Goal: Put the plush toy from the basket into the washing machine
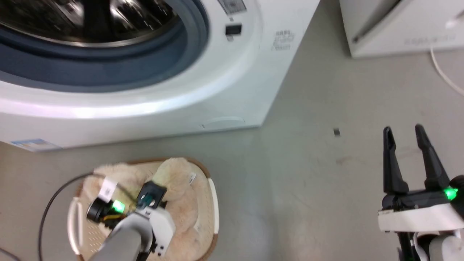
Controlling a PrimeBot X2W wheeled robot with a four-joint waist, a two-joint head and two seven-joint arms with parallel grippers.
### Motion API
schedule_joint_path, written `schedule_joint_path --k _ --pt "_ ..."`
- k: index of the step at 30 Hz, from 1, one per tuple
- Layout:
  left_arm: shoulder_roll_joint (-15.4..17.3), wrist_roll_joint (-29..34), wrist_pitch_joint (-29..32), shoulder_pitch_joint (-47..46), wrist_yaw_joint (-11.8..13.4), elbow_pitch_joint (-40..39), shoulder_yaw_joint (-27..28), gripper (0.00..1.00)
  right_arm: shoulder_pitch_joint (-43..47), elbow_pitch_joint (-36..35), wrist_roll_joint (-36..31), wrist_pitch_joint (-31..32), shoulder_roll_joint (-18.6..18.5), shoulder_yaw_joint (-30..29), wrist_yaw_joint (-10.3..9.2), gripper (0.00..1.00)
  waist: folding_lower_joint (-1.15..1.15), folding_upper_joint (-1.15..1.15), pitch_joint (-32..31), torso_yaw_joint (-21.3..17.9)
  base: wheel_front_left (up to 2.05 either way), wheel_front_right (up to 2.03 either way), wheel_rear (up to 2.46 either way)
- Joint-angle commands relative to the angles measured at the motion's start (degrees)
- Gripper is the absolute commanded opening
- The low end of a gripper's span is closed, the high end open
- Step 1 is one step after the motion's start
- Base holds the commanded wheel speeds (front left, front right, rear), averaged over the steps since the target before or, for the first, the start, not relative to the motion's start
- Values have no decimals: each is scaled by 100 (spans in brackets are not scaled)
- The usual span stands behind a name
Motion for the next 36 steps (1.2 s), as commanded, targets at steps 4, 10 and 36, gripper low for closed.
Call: schedule_joint_path --k 4,10,36 --pt "159 -80 -29 554 202 -778 293 0 195 72 -60 -27 -3 -8 -5 100 1 0 -696 283 0 0 0" --pt "232 24 -30 1192 391 -1928 650 0 358 134 -68 -27 -3 3 -5 100 1 0 -1051 418 0 0 0" --pt "820 755 -30 607 647 -5473 2304 0 150 -201 56 -27 -3 48 -5 100 1 0 -45 100 0 0 0"
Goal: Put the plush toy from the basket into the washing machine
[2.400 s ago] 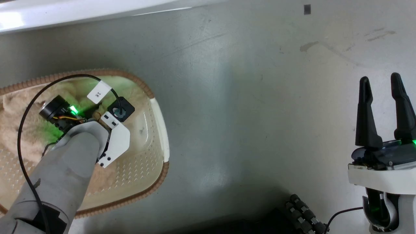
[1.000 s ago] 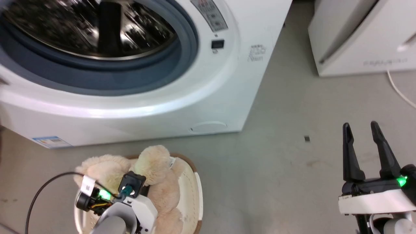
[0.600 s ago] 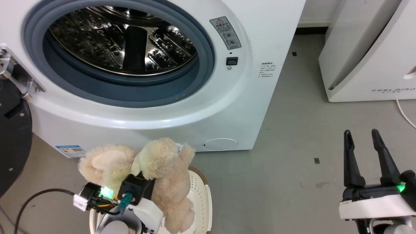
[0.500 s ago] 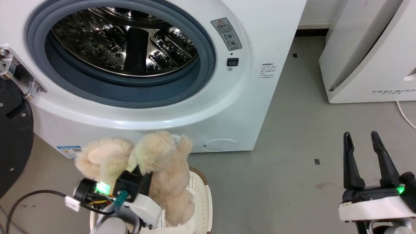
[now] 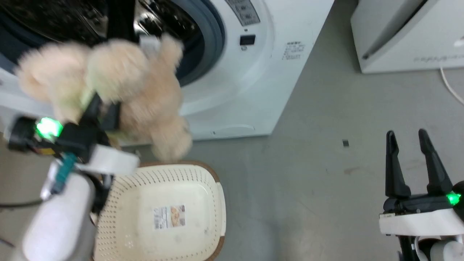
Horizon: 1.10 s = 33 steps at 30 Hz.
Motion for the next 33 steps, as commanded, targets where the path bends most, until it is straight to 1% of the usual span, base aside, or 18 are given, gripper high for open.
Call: schedule_joint_path --k 1,5,10,14,19,26,31,32,33 --pt "93 -23 -32 -342 -64 -8 108 0 -126 -60 40 -27 -1 8 -5 100 0 0 475 -202 0 0 0" --pt "232 -47 -32 -1110 -211 197 254 0 -282 -161 101 -27 -1 24 -5 100 0 0 986 -341 0 0 0" --pt "485 -121 34 -2286 -450 759 422 0 -487 -292 205 -27 -1 61 -5 100 0 0 1557 -507 0 0 0" --pt "695 -80 148 -3302 -628 1361 454 0 -627 -383 272 -27 -1 77 -5 100 0 0 1950 -602 0 0 0" --pt "830 5 245 -4453 -770 2212 404 0 -704 -466 351 -27 -1 174 -5 100 0 0 2344 -676 0 0 0" --pt "860 252 362 -5582 -932 3411 70 0 -773 -550 468 -27 -1 371 -5 100 0 0 2732 -760 0 0 0" --pt "806 440 770 -6009 -1128 4381 -437 0 -828 -594 495 -27 -1 418 -5 100 0 0 2910 -776 0 0 0" --pt "806 440 770 -6009 -1128 4381 -437 0 -828 -594 495 -27 -1 418 -5 100 0 0 2910 -776 0 0 0" --pt "816 518 848 -6052 -1165 4550 -624 0 -834 -596 496 -27 -1 426 -5 100 0 0 2932 -776 0 0 0"
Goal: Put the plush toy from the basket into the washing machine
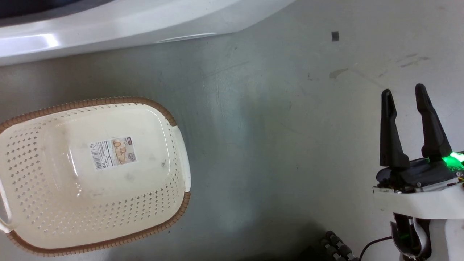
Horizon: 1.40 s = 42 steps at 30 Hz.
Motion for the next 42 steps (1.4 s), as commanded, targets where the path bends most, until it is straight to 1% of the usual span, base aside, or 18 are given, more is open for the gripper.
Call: schedule_joint_path --k 1,4,7,11,12,13,16,20,24,27,29,32,37,41,42 --pt "15 14 89 30 -39 184 -121 0 -92 -33 28 -27 -1 14 -5 100 -1 0 29 -7 0 0 0" --pt "-2 -156 263 -80 -64 591 -530 0 -105 -36 31 -27 -1 51 -5 100 -1 0 62 -23 0 0 0" --pt "-12 -562 380 -181 -66 848 -890 0 -121 -34 42 -27 -1 54 -5 100 -1 0 74 -11 0 0 0" --pt "72 -1023 292 -220 -68 1000 -1266 0 -123 2 16 -27 -1 62 -5 100 -1 0 -12 31 0 0 0" --pt "96 -1108 226 -212 -68 1031 -1326 25 -127 11 1 -27 -1 59 -5 100 -1 0 -54 47 0 0 0" --pt "116 -1181 150 -197 -68 1066 -1374 100 -134 18 -13 -27 -1 50 -5 100 -1 0 -101 64 0 0 0" --pt "106 -1384 -141 -97 -68 1187 -1432 100 -151 42 -86 -27 -1 7 -5 100 -1 0 -305 132 0 0 0" --pt "-25 -1709 -587 175 -68 1383 -1304 100 -116 76 -225 -27 -1 -72 -5 100 -1 0 -715 261 0 0 0" --pt "-173 -1905 -806 617 -68 1467 -1231 100 -34 140 -390 -27 -1 -125 -5 100 -1 0 -1221 410 0 0 0" --pt "-278 -2008 -860 995 -55 1359 -1146 100 34 208 -496 -27 -1 -178 -5 100 -1 0 -1619 528 0 0 0" --pt "-330 -2057 -866 1288 -19 1063 -1043 100 83 256 -559 -27 -1 -208 -5 100 -1 0 -1866 606 0 0 0" --pt "-347 -2095 -868 1847 127 442 -799 100 138 341 -639 -27 -1 -217 -5 100 -1 0 -2224 705 0 0 0" --pt "-421 -1987 -869 3000 473 -883 -310 100 232 457 -716 -27 -1 -264 -5 100 -1 0 -2789 857 0 0 0" --pt "-583 -1861 -870 3971 787 -2012 187 100 314 495 -736 -27 -1 -385 -5 100 -1 0 -3152 986 0 0 0" --pt "-633 -1811 -870 4217 832 -2273 284 100 338 498 -738 -27 -1 -410 -5 100 -1 0 -3226 1015 0 0 0"
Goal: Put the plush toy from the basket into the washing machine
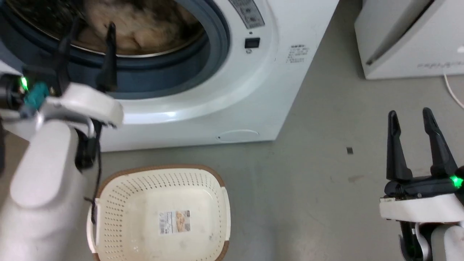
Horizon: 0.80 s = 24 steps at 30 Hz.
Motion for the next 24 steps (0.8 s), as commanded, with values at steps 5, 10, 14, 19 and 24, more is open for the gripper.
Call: schedule_joint_path --k 5,10,14,19,24 --pt "-359 270 -29 1223 179 -1104 428 100 200 42 -41 -27 -1 -107 -5 100 1 0 -639 326 0 0 0" --pt "-674 571 -29 2203 233 -1833 546 100 365 45 14 -27 -1 -213 -5 100 1 0 -928 483 0 0 0" --pt "-865 707 -29 2745 241 -2044 636 100 513 60 -5 -27 -1 -211 -5 100 1 0 -1123 566 0 0 0" --pt "-1100 795 -29 3302 286 -2026 755 100 681 141 34 -27 -1 -224 -5 100 1 0 -1319 599 0 0 0" --pt "-1300 831 -29 3820 270 -1988 905 100 845 164 88 -27 -1 -182 -5 100 1 0 -1456 619 0 0 0"
